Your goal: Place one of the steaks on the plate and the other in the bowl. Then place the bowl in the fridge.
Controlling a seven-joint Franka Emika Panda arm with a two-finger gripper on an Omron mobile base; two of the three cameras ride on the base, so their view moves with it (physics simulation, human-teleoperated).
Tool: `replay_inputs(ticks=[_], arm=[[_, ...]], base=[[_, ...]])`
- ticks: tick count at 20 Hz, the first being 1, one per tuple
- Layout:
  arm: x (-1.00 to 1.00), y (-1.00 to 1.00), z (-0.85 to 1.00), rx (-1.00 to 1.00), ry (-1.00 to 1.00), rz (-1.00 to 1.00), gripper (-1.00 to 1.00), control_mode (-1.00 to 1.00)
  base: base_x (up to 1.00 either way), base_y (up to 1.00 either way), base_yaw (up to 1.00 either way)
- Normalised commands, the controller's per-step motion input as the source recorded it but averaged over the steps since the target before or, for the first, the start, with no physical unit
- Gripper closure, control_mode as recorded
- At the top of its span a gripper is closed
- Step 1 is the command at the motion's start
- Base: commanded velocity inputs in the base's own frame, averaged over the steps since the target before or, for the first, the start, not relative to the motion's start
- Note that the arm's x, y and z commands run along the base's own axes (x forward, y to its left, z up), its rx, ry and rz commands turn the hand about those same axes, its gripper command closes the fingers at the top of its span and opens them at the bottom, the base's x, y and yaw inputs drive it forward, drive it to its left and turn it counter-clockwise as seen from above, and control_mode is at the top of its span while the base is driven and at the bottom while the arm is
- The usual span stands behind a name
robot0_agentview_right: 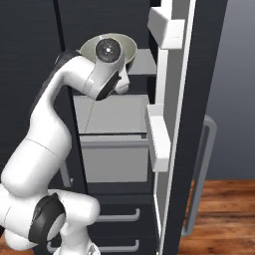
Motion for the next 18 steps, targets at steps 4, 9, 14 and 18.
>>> replay_inputs(ticks=[4,9,14,18], arm=[[0.86,0.0,-0.02,0.0,0.0,0.07,1.0,-1.0],[0.76,0.0,0.0,0.0,0.01,0.01,1.0,-1.0],[0.61,0.0,0.0,0.05,0.07,0.0,1.0,-1.0],[0.45,0.0,-0.01,0.05,0.05,0.0,1.0,-1.0]], base=[[0.0,0.0,0.0],[0.0,0.0,0.0],[0.0,0.0,0.0],[0.0,0.0,0.0]])
